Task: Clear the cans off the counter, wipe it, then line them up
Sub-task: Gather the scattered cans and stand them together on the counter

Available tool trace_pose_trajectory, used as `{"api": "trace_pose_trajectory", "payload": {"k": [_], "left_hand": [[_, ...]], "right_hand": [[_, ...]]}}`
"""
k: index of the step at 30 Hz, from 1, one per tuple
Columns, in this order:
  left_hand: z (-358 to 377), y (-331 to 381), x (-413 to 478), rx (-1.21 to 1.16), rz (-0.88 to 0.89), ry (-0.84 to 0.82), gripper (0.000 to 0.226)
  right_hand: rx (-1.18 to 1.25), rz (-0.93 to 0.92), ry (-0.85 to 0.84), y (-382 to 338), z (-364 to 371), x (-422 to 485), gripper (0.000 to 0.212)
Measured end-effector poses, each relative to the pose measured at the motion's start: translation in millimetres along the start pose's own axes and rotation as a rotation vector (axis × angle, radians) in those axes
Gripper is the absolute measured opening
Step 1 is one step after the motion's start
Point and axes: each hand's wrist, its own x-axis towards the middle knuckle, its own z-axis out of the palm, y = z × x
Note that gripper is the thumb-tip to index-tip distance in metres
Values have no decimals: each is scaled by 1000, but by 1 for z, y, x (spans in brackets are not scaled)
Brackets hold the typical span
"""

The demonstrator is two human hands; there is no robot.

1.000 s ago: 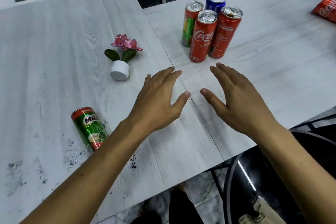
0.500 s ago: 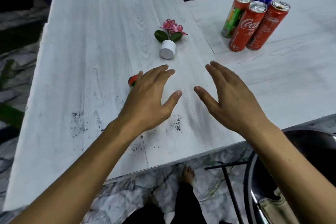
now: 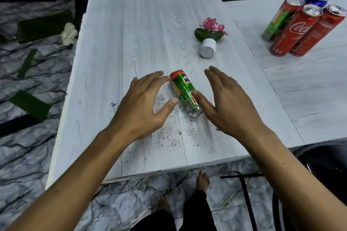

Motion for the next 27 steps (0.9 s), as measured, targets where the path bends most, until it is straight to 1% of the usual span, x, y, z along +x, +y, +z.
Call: {"api": "trace_pose_trajectory", "payload": {"k": [9, 17, 24, 27], "left_hand": [[0, -31, -9, 8, -46, -56, 76], [8, -48, -13, 31, -20, -84, 76], [13, -50, -14, 67, -17, -95, 78], [13, -51, -13, 62, -18, -86, 78]], "right_hand": [[-4, 20, 13, -21, 21, 14, 72], [-29, 82, 13, -26, 38, 30, 66], [-54, 135, 17, -27, 45, 42, 72], [-52, 167, 6, -28, 48, 46, 71]]}}
